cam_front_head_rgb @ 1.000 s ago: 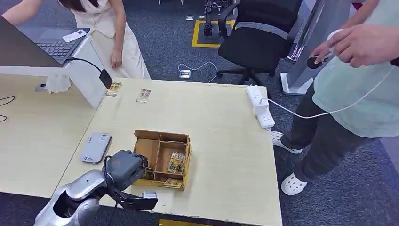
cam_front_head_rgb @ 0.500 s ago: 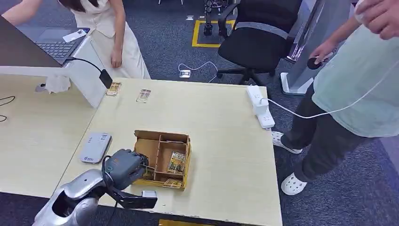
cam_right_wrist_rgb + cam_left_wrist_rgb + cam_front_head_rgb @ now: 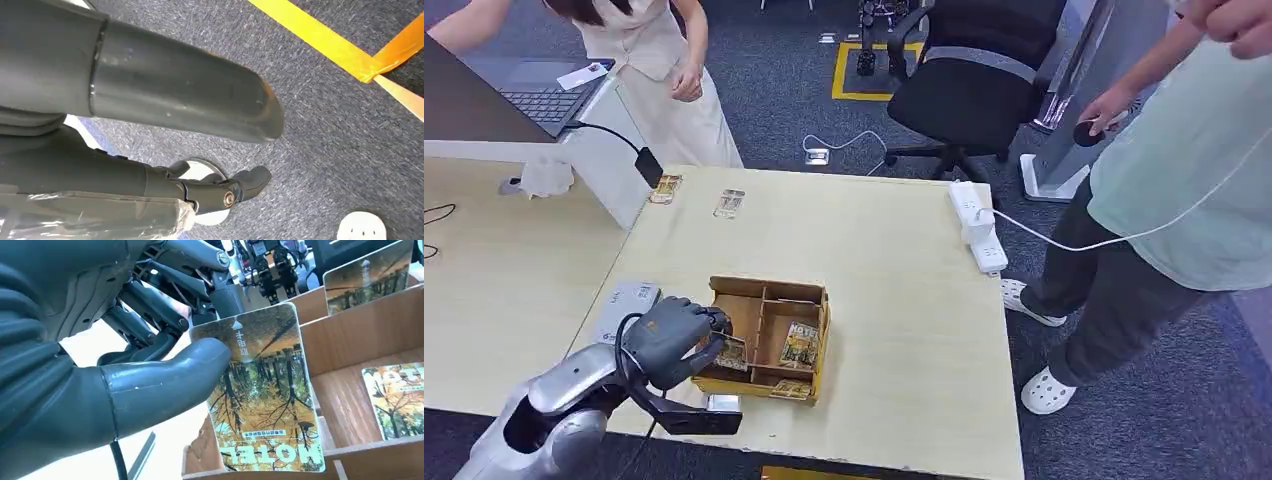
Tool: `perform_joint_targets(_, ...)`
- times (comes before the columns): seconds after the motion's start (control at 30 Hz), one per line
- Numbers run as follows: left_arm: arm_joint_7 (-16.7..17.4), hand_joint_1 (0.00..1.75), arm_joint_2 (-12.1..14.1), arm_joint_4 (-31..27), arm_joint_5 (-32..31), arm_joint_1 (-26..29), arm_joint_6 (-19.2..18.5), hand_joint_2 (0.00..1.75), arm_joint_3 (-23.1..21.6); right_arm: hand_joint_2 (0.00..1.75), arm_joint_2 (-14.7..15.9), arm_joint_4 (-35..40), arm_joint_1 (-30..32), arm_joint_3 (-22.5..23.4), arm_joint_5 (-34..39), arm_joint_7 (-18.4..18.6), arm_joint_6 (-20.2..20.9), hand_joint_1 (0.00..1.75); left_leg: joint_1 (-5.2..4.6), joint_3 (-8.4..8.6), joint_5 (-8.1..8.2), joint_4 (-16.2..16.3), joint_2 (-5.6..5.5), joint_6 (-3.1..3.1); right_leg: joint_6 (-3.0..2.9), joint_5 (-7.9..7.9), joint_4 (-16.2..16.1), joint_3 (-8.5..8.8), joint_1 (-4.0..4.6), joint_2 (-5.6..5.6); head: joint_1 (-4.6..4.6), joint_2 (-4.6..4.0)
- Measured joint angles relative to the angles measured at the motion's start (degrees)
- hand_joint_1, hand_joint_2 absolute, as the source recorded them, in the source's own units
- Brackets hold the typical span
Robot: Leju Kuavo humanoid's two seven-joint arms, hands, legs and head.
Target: Pass the card to the sensor for recognition and then transmit it.
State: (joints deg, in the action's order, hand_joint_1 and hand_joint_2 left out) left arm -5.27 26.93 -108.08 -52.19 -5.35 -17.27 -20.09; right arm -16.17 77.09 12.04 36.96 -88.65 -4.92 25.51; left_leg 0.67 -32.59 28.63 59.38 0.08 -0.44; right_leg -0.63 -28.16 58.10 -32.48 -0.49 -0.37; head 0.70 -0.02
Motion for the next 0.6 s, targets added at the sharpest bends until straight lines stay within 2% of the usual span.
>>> perform_joint_targets(0.33,2.5,1.75,-0.7,-0.2,1.2,-2.8,2.7,1.75,1.6,0.0,0.0,0.0,0.0,0.1,-0.4,-0.2,-0.1,0.0,0.0,0.01,-0.01,0.0,0.0,0.0,0.0,0.01,0.0,0.01,0.0,-0.01,0.0,0.0)
perform_joint_targets(0.47,6.0,1.75,-3.1,0.0,-1.9,-5.5,3.5,1.75,5.0,0.0,0.0,0.0,0.0,-0.4,-0.1,0.0,0.0,0.0,0.0,0.0,-0.01,0.0,-0.02,0.0,0.0,0.01,0.0,0.0,0.0,-0.02,0.0,0.0)
perform_joint_targets(0.6,8.8,1.75,-6.8,1.8,-6.8,-11.3,2.8,1.75,9.8,0.0,0.0,-0.1,-0.3,-1.4,-0.5,-0.6,-0.1,0.0,0.0,-0.01,-0.05,0.0,-0.02,0.04,0.07,0.07,0.0,0.01,0.0,-0.02,-0.02,0.0)
